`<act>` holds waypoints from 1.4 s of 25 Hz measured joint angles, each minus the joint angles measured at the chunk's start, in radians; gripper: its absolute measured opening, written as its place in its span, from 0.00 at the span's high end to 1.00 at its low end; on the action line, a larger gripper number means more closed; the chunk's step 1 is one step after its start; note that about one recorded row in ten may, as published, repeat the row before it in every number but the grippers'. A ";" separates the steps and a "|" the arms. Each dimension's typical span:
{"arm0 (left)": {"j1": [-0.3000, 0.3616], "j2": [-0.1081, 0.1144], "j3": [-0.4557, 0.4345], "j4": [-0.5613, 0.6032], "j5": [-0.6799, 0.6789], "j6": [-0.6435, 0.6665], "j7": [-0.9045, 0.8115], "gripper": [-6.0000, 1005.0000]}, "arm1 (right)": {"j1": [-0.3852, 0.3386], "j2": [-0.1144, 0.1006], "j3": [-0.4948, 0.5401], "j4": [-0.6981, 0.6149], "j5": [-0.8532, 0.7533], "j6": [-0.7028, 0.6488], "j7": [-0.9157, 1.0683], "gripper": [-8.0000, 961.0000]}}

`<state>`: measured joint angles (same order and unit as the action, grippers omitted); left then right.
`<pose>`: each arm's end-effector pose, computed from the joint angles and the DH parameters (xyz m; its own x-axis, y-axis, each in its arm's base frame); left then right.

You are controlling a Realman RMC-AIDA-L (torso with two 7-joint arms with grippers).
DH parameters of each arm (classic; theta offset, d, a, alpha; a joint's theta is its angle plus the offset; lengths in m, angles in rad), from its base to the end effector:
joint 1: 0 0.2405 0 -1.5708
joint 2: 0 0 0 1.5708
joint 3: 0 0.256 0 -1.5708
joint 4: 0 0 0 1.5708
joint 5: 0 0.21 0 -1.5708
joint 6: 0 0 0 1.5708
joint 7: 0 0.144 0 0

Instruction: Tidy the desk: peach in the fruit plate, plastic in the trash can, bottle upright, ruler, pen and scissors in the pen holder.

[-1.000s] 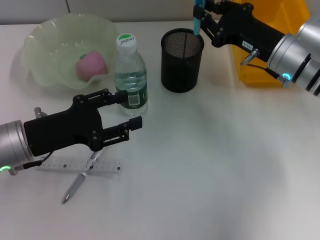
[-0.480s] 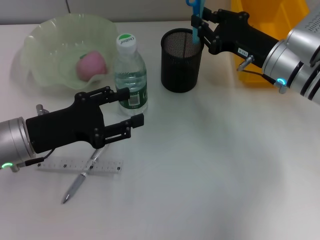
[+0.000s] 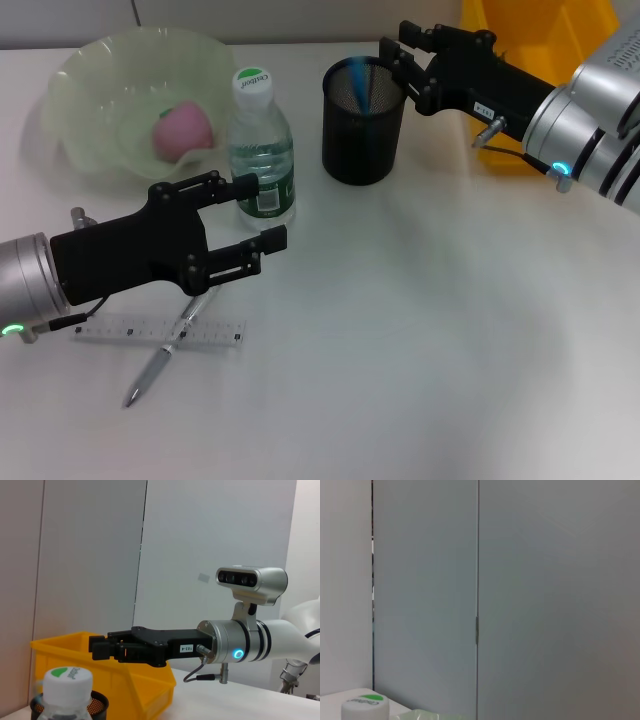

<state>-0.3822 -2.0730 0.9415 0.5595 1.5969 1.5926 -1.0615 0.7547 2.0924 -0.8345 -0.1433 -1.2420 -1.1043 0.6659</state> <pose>-0.2647 0.2906 -0.0151 0.7385 0.1302 0.6616 0.3392 -0.9197 -0.1977 0.2198 0.4006 -0.0510 0.7567 -0.0146 -0.6536 -0.4710 -0.7055 -0.5296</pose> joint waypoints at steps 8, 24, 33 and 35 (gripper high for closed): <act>-0.001 0.001 -0.001 0.002 0.000 0.001 0.000 0.31 | -0.003 0.000 0.000 0.001 0.000 -0.001 -0.001 0.72; 0.010 0.001 -0.001 0.006 -0.009 0.002 0.000 0.31 | -0.265 -0.011 0.176 -0.067 -0.009 -0.507 0.047 0.72; 0.014 0.002 -0.005 0.004 -0.027 0.004 0.001 0.31 | -0.366 -0.005 0.026 -0.008 -0.148 -0.663 0.009 0.71; 0.013 0.002 -0.005 0.004 -0.036 0.004 0.004 0.31 | -0.364 -0.005 0.018 0.011 -0.149 -0.667 0.003 0.71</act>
<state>-0.3690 -2.0709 0.9364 0.5638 1.5614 1.5969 -1.0579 0.3909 2.0877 -0.8162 -0.1322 -1.3910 -1.7710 0.6686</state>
